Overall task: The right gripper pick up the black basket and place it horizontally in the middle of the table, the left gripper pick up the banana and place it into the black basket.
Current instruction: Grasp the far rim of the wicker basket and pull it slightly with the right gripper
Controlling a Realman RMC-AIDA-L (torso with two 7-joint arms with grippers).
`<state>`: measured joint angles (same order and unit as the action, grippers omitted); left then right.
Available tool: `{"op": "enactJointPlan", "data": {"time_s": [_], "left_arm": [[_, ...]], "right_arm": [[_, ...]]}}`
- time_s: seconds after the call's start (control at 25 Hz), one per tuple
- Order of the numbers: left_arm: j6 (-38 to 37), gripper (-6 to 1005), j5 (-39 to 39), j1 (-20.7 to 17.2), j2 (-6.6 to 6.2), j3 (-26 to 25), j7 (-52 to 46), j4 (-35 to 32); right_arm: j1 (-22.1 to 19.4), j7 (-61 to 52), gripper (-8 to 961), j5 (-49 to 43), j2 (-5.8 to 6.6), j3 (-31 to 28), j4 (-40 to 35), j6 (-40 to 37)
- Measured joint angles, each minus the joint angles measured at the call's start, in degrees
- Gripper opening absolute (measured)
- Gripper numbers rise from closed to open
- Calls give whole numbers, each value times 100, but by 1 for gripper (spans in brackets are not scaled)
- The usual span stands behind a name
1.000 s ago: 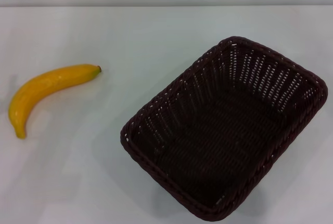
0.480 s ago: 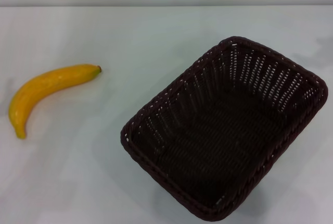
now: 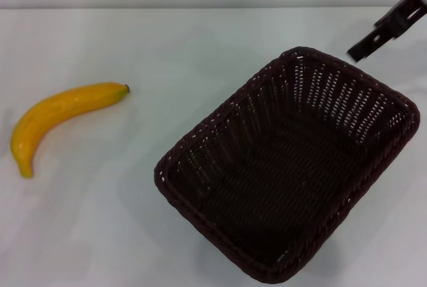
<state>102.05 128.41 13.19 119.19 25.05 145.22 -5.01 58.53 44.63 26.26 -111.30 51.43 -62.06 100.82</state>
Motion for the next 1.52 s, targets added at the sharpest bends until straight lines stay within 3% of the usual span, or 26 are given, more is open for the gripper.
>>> {"op": "enactJointPlan", "data": {"time_s": [0.4, 0.8, 1.12, 1.32, 1.52], "left_arm": [[58, 892, 12, -186, 8, -7, 27, 14], [30, 891, 9, -197, 2, -5, 41, 40], [12, 891, 9, -194, 1, 0, 41, 51], [-9, 891, 9, -199, 4, 0, 41, 61], [-10, 890, 9, -236, 7, -4, 41, 69]], "right_arm": [[692, -88, 869, -1289, -356, 412, 1098, -534], [1023, -145, 822, -1461, -375, 607, 2162, -987], [1210, -216, 747, -1468, -385, 855, 2509, -1074], [1344, -268, 545, -1448, -416, 1272, 2780, -1132], [1412, -283, 350, -1406, -434, 1286, 2779, -1161]]}}
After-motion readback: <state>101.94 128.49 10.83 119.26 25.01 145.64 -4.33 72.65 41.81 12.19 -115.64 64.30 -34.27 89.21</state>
